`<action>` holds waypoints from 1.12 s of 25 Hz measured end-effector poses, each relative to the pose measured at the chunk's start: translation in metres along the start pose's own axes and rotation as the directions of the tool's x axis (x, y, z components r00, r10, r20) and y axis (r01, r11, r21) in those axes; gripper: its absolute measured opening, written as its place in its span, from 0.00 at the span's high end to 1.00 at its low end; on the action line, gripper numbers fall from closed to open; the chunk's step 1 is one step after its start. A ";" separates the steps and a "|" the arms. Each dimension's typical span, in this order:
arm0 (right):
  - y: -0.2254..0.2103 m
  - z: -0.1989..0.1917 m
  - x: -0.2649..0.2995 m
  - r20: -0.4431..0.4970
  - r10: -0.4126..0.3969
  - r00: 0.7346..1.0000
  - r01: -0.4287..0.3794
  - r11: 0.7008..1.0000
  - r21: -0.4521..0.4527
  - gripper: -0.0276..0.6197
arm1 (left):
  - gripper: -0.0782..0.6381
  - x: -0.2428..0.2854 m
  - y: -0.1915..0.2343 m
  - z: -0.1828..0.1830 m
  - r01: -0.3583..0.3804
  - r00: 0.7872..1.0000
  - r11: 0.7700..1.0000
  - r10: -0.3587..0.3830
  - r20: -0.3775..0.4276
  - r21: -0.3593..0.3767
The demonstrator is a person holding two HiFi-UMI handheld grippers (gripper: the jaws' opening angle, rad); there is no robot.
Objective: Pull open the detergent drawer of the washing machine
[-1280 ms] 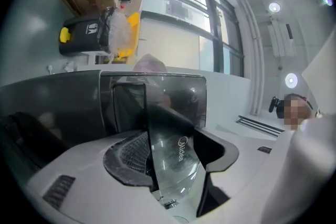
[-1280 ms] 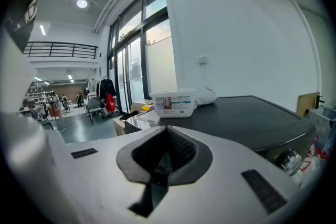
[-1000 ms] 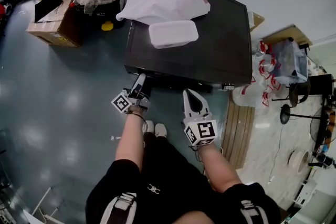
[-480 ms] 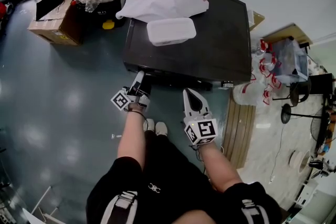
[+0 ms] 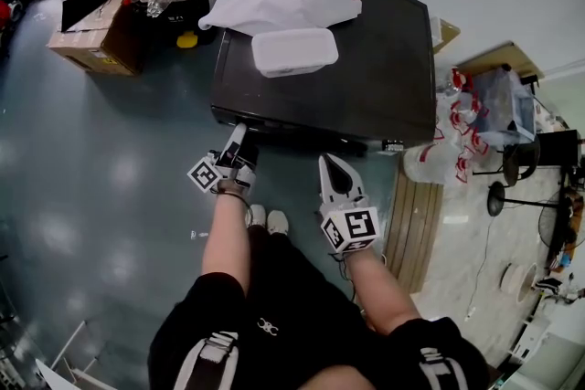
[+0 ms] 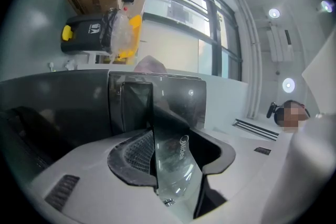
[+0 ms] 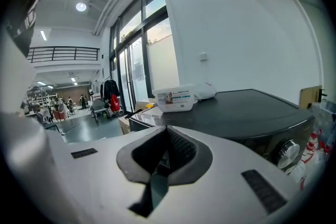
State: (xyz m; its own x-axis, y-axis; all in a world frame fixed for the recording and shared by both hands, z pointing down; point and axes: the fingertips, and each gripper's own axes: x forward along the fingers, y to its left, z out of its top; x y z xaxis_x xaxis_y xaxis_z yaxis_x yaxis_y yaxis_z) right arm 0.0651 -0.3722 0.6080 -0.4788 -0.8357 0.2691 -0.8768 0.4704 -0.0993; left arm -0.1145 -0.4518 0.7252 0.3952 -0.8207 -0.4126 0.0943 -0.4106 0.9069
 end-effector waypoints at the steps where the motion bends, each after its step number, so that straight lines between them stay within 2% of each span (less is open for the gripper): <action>1: 0.000 0.001 0.001 0.001 0.003 1.000 -0.003 1.000 0.001 0.95 | 0.61 0.000 0.000 0.000 -0.002 1.000 1.000 0.002 0.001 -0.001; 8: -0.002 0.008 0.002 0.011 0.024 1.000 -0.024 1.000 0.000 0.95 | 0.62 -0.001 -0.001 0.001 -0.011 1.000 1.000 0.011 -0.004 -0.017; 15: -0.013 0.012 0.001 0.015 0.032 0.999 -0.032 0.999 -0.033 0.95 | 0.63 -0.005 0.000 0.000 -0.007 0.998 1.000 0.008 0.058 -0.019; 18: -0.017 0.012 0.000 0.013 0.036 0.999 -0.036 0.999 -0.027 0.95 | 0.64 -0.007 -0.001 -0.001 -0.002 0.998 1.000 0.003 0.060 -0.008; 24: -0.029 0.006 0.002 0.009 0.038 0.999 -0.038 0.999 -0.003 0.95 | 0.65 -0.050 -0.018 -0.023 -0.013 0.998 1.000 0.012 0.065 0.014; 28: -0.027 -0.003 0.002 0.004 0.044 0.999 -0.044 0.998 0.047 0.95 | 0.65 -0.077 -0.032 -0.039 -0.021 1.000 0.999 0.021 0.016 0.024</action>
State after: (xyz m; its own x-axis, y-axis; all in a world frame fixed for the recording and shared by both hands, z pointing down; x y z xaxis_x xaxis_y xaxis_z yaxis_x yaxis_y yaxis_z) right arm 0.0880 -0.3857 0.6137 -0.5173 -0.8153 0.2604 -0.8558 0.4930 -0.1565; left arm -0.1128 -0.3602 0.7316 0.3821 -0.8355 -0.3950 0.0644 -0.4023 0.9132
